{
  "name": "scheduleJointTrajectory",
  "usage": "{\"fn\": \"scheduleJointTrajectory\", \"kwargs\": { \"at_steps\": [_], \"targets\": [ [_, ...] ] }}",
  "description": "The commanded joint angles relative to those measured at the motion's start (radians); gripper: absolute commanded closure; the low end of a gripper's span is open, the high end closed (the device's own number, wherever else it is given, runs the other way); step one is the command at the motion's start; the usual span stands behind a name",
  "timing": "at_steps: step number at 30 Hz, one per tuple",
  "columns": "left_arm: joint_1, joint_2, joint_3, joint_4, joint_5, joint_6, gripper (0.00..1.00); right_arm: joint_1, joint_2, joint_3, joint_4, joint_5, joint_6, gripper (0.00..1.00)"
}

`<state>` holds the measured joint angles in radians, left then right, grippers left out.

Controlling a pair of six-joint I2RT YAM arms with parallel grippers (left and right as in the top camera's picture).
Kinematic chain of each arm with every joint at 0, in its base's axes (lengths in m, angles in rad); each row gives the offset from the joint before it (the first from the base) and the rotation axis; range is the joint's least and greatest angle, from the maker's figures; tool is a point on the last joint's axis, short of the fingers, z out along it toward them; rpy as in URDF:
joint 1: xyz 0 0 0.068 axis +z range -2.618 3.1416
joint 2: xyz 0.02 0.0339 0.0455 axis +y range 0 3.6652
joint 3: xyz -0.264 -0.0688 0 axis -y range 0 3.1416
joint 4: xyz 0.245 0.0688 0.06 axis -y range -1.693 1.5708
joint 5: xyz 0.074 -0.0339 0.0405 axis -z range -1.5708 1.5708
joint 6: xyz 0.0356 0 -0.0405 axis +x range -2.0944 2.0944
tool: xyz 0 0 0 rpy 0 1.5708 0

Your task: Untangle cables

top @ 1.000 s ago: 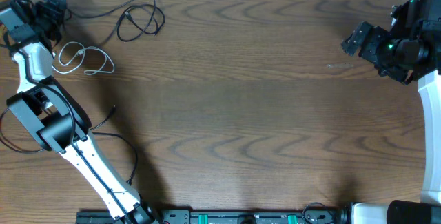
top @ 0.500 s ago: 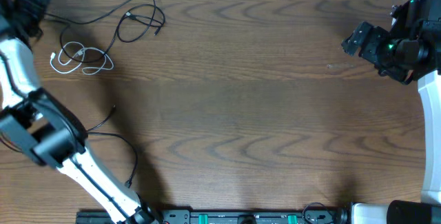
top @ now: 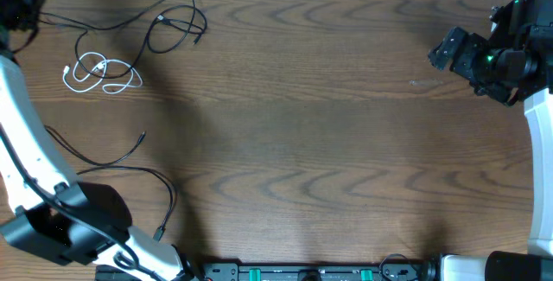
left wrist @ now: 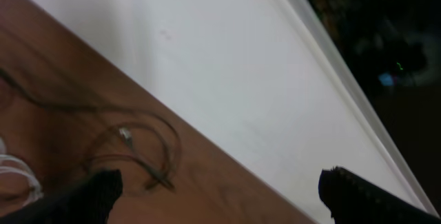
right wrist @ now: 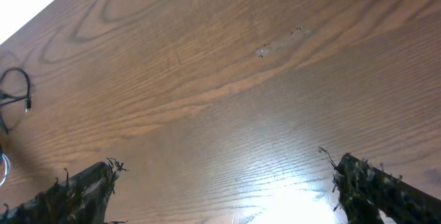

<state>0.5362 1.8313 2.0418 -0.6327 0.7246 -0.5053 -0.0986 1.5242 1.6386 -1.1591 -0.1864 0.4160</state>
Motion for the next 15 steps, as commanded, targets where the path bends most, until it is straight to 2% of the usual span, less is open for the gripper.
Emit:
{"fn": "scheduleJointTrajectory", "kwargs": {
  "at_steps": [1,5,6,10,15],
  "targets": [
    [-0.075,-0.111,0.006,-0.113,0.069,0.124,0.04,-0.005,0.001,0.001,-0.001,0.004,-0.010,0.01],
    [-0.167,-0.216,0.006,-0.311,0.061,0.267,0.04,-0.005,0.001,0.001,-0.001,0.004,-0.010,0.01],
    [-0.189,-0.258,0.006,-0.397,-0.005,0.273,0.04,-0.005,0.001,0.001,-0.001,0.004,-0.010,0.01],
    [-0.207,-0.325,0.006,-0.566,-0.178,0.274,0.04,-0.005,0.001,0.001,-0.001,0.004,-0.010,0.01],
    [-0.207,-0.340,0.006,-0.745,-0.229,0.323,0.04,-0.005,0.001,0.001,-0.001,0.004,-0.010,0.01]
  ]
}}
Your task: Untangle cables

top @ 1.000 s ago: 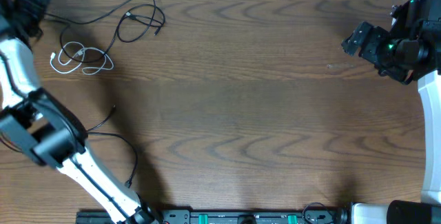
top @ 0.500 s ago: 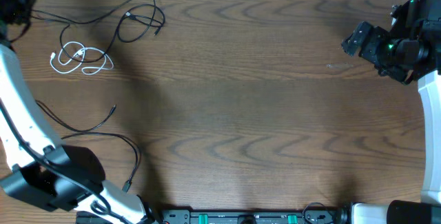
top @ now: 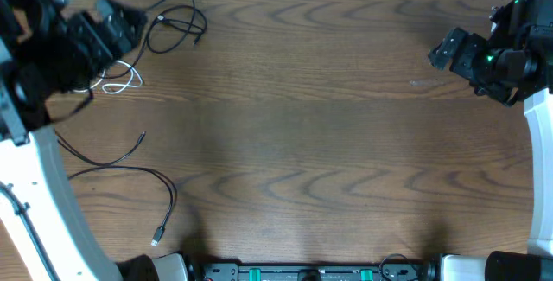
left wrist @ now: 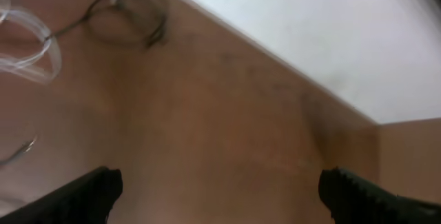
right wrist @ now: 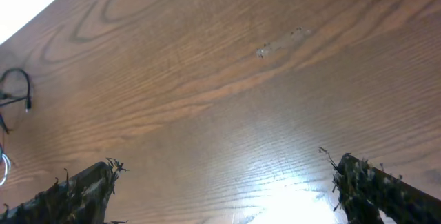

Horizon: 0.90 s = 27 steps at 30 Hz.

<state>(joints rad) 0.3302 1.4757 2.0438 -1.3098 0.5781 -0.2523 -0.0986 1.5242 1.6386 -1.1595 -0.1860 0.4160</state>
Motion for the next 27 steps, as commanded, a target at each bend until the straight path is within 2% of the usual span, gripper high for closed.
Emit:
{"fn": "scheduleJointTrajectory", "kwargs": {
  "at_steps": [1,4,7,12,16,22,27],
  "targets": [
    [-0.001,0.016,0.004,-0.100,-0.082,0.079,0.04,-0.005,0.001,0.001,0.000,0.003,-0.010,0.01],
    [0.000,-0.001,0.004,-0.169,-0.082,0.080,0.04,-0.005,0.001,0.001,0.000,0.003,-0.010,0.01],
    [0.000,-0.046,0.004,-0.174,-0.083,0.101,0.04,-0.005,0.001,0.001,0.000,0.003,-0.010,0.01],
    [0.000,-0.149,0.004,-0.208,-0.200,0.101,0.03,-0.005,0.001,0.001,0.000,0.003,-0.010,0.01],
    [-0.001,-0.225,-0.006,-0.282,-0.206,0.103,0.03,-0.005,0.001,0.001,0.000,0.003,-0.010,0.01],
    [-0.001,-0.372,-0.089,-0.328,-0.198,0.096,0.03,-0.005,0.001,0.001,0.000,0.003,-0.010,0.01],
    [-0.001,-0.522,-0.221,-0.350,-0.195,0.037,0.03,-0.005,0.001,0.001,0.000,0.003,-0.010,0.01]
  ]
}}
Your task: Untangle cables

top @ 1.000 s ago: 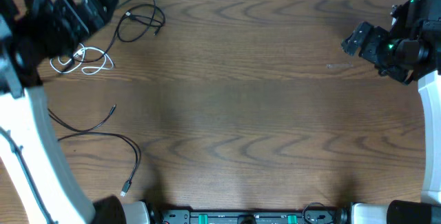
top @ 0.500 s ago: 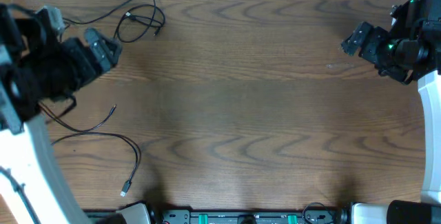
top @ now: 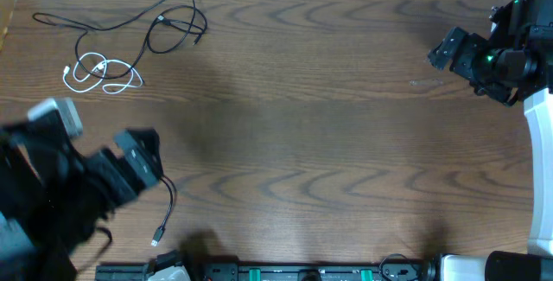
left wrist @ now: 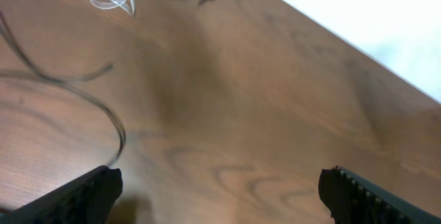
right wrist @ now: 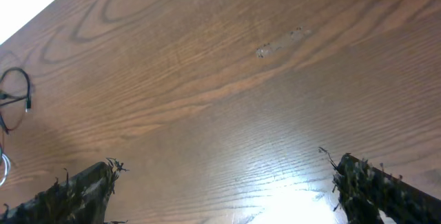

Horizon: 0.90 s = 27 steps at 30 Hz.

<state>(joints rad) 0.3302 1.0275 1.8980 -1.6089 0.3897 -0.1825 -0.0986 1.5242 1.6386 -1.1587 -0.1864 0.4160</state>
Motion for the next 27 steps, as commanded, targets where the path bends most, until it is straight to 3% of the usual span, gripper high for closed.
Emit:
{"fn": "scheduleJointTrajectory", "kwargs": {
  "at_steps": [1,7,12,17,22,27],
  "targets": [
    [-0.001,-0.096,-0.095,-0.058,-0.007,-0.032,0.03,-0.005,0.001,0.001,-0.001,0.004,-0.010,0.01],
    [-0.001,-0.160,-0.117,-0.080,-0.010,-0.032,0.03,-0.005,0.001,0.001,-0.001,0.004,-0.010,0.01],
    [-0.001,-0.162,-0.118,-0.080,-0.120,-0.006,0.03,-0.005,0.001,0.001,-0.001,0.004,-0.010,0.01],
    [-0.008,-0.163,-0.143,-0.080,-0.090,-0.013,0.03,-0.005,0.001,0.001,-0.001,0.004,-0.010,0.01],
    [-0.105,-0.163,-0.238,-0.068,-0.084,-0.010,0.03,-0.005,0.001,0.001,-0.001,0.004,-0.010,0.01],
    [-0.270,-0.190,-0.410,0.079,-0.084,0.076,0.03,-0.005,0.001,0.001,-0.001,0.004,-0.010,0.01]
  ]
}}
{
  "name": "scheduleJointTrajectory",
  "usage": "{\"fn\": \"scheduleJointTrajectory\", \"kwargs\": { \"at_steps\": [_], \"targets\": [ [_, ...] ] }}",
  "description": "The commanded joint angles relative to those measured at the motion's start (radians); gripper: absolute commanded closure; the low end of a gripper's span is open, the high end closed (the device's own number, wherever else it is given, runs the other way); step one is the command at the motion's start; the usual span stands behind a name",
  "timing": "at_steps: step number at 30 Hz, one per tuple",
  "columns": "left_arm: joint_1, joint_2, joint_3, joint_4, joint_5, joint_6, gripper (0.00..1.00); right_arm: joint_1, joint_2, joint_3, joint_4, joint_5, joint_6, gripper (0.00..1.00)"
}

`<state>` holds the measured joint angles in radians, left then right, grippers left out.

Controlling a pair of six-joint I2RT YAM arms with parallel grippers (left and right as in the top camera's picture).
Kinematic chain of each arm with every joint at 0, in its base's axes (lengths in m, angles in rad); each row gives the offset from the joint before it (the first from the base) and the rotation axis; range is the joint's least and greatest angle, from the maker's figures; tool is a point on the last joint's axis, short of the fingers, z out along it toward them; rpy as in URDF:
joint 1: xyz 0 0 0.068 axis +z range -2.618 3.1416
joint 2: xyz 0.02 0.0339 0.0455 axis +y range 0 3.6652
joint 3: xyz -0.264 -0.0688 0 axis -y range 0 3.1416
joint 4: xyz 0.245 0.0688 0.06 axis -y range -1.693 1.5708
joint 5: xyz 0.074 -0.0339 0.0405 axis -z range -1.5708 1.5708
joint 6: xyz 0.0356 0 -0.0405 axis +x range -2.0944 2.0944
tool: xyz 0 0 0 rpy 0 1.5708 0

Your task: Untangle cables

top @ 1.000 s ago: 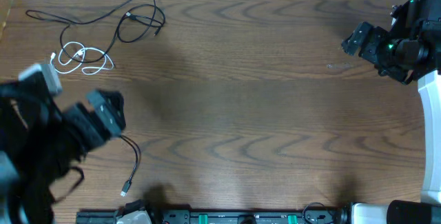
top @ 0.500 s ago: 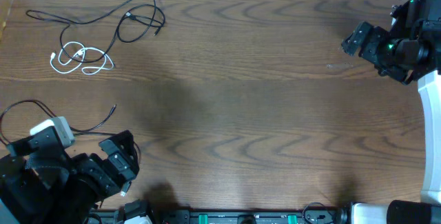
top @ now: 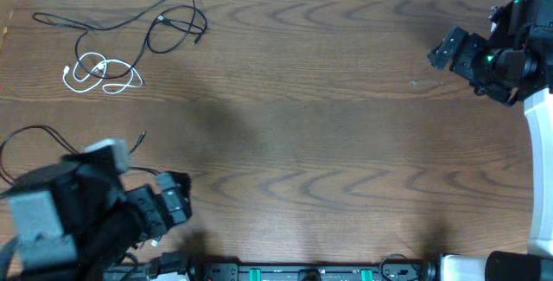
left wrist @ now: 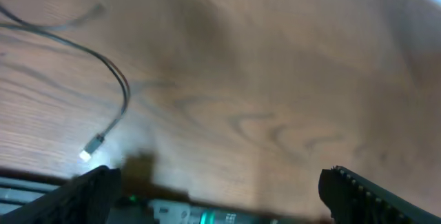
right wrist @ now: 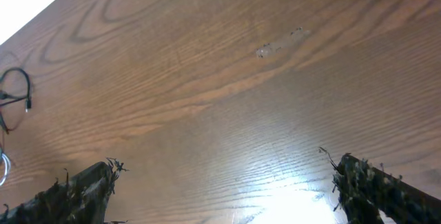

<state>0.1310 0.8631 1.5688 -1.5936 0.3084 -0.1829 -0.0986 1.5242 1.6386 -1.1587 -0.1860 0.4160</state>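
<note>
A black cable (top: 164, 23) lies looped at the far left of the table, with a coiled white cable (top: 102, 73) just below it. A second black cable (left wrist: 110, 79) ends in a plug near the front edge; overhead, my left arm covers most of it and only its tip (top: 141, 136) shows. My left gripper (top: 177, 196) hangs at the front left, open (left wrist: 220, 196), nothing between its fingers. My right gripper (top: 441, 52) is at the far right, open (right wrist: 224, 182) above bare wood, far from every cable. The looped black cable (right wrist: 17, 93) shows at the right wrist view's left edge.
The brown wooden table (top: 328, 143) runs the full width of the view. A black bar with green lights (top: 302, 272) lines the front edge. A white wall borders the back edge. My left arm's bulk fills the lower left corner.
My left gripper has shifted from the lower left toward the front edge, and its view now takes in the cable's plug end and the lit bar. The right arm has not moved.
My left wrist first faced the back wall by the looped cable. Then it hung over the cables at the far left. After that it was low at the left over the second black cable, and now near the front edge. Both grippers stayed open; the cables lie unmoved.
</note>
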Motion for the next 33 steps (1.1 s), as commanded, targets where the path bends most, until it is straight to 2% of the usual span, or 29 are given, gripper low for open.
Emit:
{"fn": "scheduleJointTrajectory", "kwargs": {
  "at_steps": [1,6,7,10,15,18,25,33],
  "targets": [
    [-0.092,-0.041,-0.114,0.111,-0.003,0.101,0.03,-0.005,0.001,0.001,-0.001,0.003,-0.010,0.01],
    [-0.149,-0.156,-0.312,0.346,-0.003,0.203,0.03,-0.005,0.001,0.001,-0.001,0.003,-0.010,0.01],
    [-0.150,-0.229,-0.409,0.435,-0.003,0.275,0.03,-0.005,0.001,0.001,-0.001,0.003,-0.010,0.01],
    [-0.150,-0.347,-0.548,0.551,-0.003,0.347,0.03,-0.005,0.001,0.001,-0.001,0.003,-0.010,0.01],
    [-0.150,-0.520,-0.723,0.621,-0.007,0.347,0.03,-0.005,0.001,0.001,-0.001,0.003,-0.010,0.01],
    [-0.150,-0.567,-0.787,0.667,-0.006,0.347,0.04,-0.005,0.001,0.001,-0.001,0.003,-0.010,0.01],
    [-0.150,-0.637,-0.970,0.919,-0.007,0.335,0.03,-0.005,0.001,0.001,-0.001,0.003,-0.010,0.01],
    [-0.150,-0.679,-1.153,1.210,-0.082,0.129,0.03,-0.005,0.001,0.001,-0.001,0.003,-0.010,0.01]
  ]
}}
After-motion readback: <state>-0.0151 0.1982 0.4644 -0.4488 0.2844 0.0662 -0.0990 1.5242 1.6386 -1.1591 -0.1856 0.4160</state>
